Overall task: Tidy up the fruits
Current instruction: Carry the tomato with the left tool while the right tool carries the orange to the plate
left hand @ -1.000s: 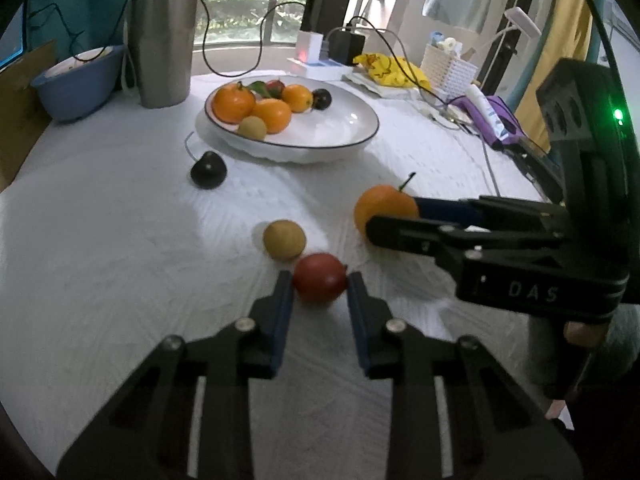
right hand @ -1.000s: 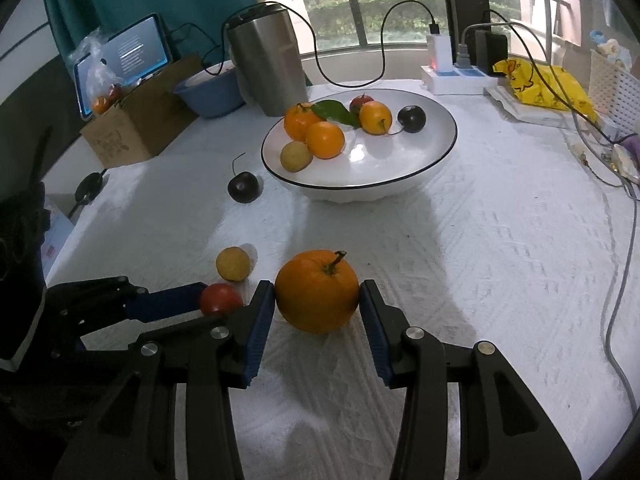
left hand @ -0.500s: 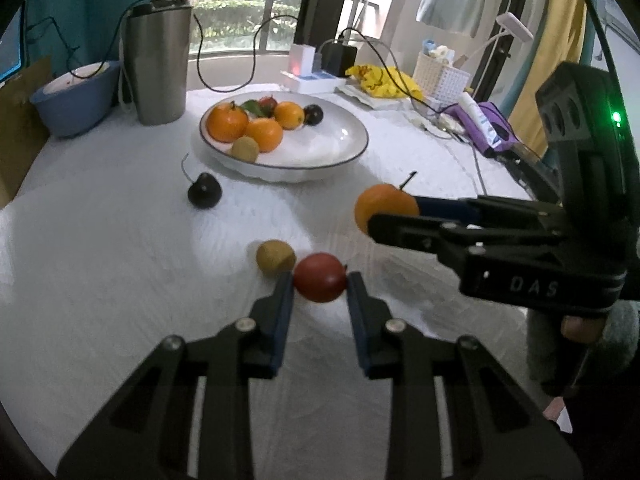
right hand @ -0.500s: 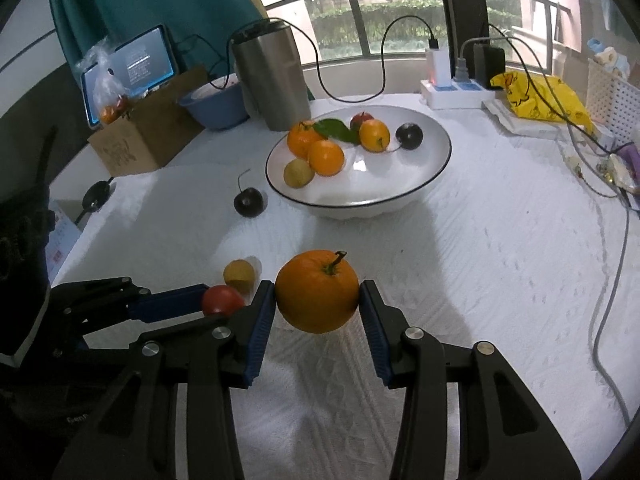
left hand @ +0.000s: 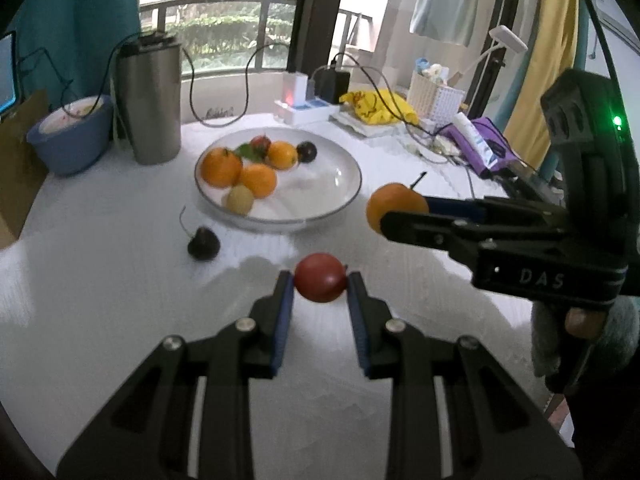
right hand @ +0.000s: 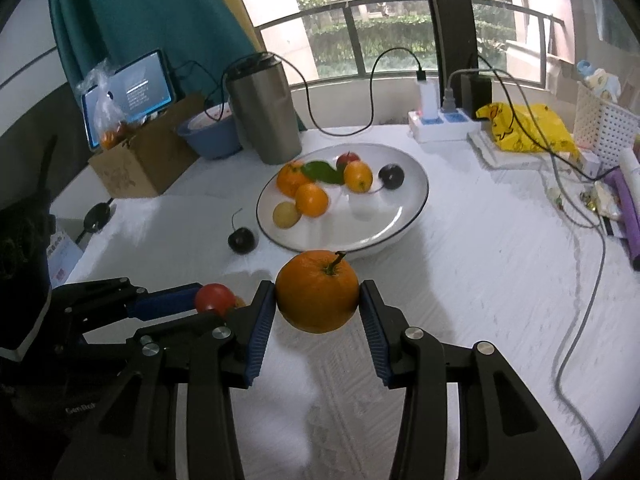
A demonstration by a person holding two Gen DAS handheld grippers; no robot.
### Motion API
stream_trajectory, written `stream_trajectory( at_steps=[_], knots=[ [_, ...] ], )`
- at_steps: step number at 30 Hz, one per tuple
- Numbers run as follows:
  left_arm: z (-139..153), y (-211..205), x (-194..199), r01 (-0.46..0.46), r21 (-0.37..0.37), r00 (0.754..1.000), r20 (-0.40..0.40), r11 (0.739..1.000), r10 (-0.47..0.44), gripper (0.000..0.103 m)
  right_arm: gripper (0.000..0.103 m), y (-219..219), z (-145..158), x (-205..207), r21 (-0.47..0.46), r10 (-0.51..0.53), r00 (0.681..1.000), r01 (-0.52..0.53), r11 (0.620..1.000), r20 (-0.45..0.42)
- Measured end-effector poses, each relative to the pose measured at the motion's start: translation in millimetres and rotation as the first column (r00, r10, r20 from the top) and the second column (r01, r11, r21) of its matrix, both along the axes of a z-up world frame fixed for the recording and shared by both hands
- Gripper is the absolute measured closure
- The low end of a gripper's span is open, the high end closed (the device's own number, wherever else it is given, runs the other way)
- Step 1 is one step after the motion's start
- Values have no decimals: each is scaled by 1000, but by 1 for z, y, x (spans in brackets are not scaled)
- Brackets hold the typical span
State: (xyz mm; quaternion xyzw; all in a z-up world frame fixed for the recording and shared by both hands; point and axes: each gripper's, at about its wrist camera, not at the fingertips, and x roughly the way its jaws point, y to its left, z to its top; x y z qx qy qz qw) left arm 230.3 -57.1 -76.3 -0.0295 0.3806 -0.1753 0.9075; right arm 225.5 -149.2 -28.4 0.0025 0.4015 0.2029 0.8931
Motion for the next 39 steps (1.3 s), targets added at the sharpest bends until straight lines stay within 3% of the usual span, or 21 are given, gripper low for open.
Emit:
stream_trajectory(
  at_steps=[18,39],
  knots=[
    [13,-9,53,18,31,999,47,999,-19,75,57,-12,13,43,6,-19,999,19,1000,36],
    [-20,-12,115,-15,-6,999,-35,1000,14,75,57,-27,-8,96,-1,-45,999,45,999,15]
  ],
)
